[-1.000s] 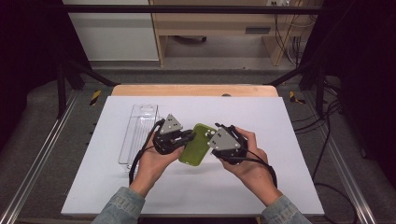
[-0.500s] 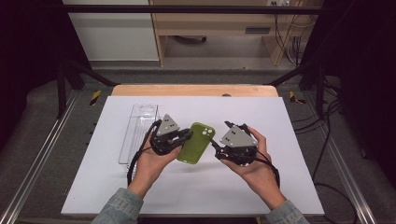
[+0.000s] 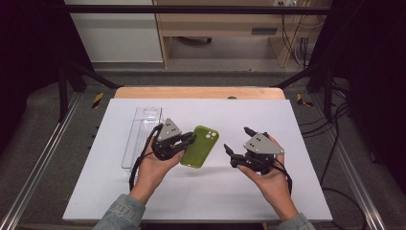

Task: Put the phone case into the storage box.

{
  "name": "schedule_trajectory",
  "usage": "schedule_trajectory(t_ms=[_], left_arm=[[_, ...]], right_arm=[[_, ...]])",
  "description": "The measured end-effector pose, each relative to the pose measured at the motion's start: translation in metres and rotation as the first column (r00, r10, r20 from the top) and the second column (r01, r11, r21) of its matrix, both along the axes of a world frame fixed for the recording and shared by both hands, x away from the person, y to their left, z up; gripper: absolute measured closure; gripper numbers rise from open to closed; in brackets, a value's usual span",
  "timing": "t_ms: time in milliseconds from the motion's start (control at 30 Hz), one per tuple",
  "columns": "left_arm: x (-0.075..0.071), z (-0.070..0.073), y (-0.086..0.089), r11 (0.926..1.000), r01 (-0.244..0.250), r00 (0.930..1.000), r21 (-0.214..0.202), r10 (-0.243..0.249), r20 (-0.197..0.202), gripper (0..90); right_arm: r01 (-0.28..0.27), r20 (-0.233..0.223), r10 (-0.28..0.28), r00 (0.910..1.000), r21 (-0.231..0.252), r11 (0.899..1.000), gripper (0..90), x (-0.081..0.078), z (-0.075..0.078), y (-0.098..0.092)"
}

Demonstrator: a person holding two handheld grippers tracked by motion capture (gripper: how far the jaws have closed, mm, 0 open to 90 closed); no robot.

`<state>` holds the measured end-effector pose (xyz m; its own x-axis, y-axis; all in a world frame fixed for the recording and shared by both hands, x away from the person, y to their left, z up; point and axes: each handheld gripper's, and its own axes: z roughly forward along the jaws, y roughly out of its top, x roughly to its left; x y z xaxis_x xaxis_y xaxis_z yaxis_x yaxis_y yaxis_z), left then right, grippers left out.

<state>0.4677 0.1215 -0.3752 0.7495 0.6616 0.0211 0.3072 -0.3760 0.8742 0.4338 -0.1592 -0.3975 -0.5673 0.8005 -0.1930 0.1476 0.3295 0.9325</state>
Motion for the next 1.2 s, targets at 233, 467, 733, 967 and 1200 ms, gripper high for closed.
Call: schedule_trajectory(t_ms=[233, 467, 733, 967, 1200], left_arm=[[0.000, 0.005, 0.006, 0.9998, -0.010, 0.9997, -0.018, 0.011, 0.022, 80.0], [0.001, 0.010, 0.012, 0.9991, -0.025, 0.9987, -0.034, 0.027, 0.043, 80.0], [0.003, 0.013, 0.017, 0.9986, -0.037, 0.9974, -0.037, 0.040, 0.061, 80.0], [0.007, 0.020, 0.023, 0.9974, -0.051, 0.9953, -0.050, 0.055, 0.080, 79.9], [0.013, 0.030, 0.029, 0.9956, -0.073, 0.9917, -0.058, 0.079, 0.101, 79.9]], right_arm=[[0.026, -0.012, -0.025, 0.9996, 0.036, 0.999, 12.5, -0.004, -0.014, -0.011], [0.044, -0.027, -0.042, 0.9988, 0.071, 0.996, 9.1, -0.008, -0.026, -0.022], [0.063, -0.029, -0.061, 0.9977, 0.097, 0.993, 7.2, -0.012, -0.037, -0.037], [0.089, -0.003, -0.089, 0.9960, 0.129, 0.988, 7.2, -0.018, -0.050, -0.053], [0.107, 0.021, -0.112, 0.9935, 0.180, 0.978, 6.3, -0.022, -0.061, -0.066]])
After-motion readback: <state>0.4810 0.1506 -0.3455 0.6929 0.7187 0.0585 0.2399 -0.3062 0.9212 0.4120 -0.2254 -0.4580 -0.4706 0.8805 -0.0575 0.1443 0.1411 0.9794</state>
